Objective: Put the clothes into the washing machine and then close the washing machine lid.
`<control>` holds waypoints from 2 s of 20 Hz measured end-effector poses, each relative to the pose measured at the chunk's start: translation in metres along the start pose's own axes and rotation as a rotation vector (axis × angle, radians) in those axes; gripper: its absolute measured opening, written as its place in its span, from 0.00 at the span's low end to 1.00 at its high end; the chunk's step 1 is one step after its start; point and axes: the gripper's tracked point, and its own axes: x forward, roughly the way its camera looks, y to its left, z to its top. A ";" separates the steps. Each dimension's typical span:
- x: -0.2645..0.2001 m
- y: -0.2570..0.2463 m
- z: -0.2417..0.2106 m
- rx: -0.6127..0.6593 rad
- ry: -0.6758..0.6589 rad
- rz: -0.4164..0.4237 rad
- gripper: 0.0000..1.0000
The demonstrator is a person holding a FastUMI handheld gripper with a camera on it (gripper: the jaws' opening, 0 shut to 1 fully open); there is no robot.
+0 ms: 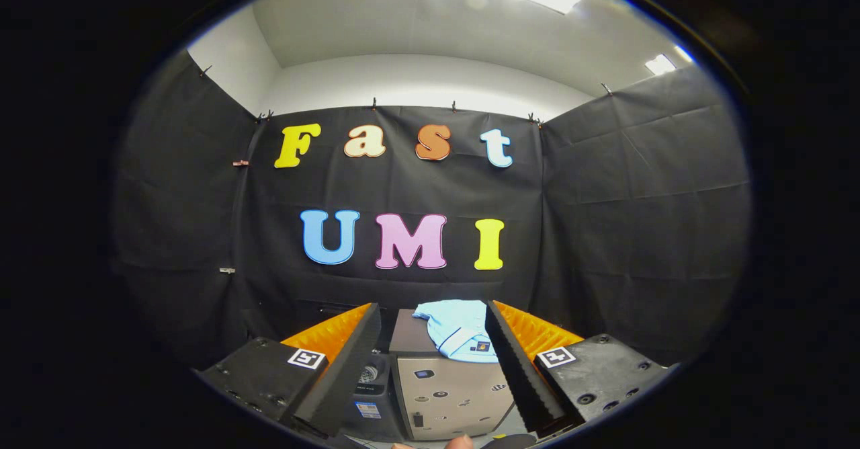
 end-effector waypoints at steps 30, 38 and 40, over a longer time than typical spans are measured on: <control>0.312 -0.072 -0.144 0.101 0.329 0.016 0.99; 0.413 -0.091 -0.218 0.045 0.480 -0.018 0.99; 0.425 -0.096 -0.238 0.028 0.524 -0.032 0.99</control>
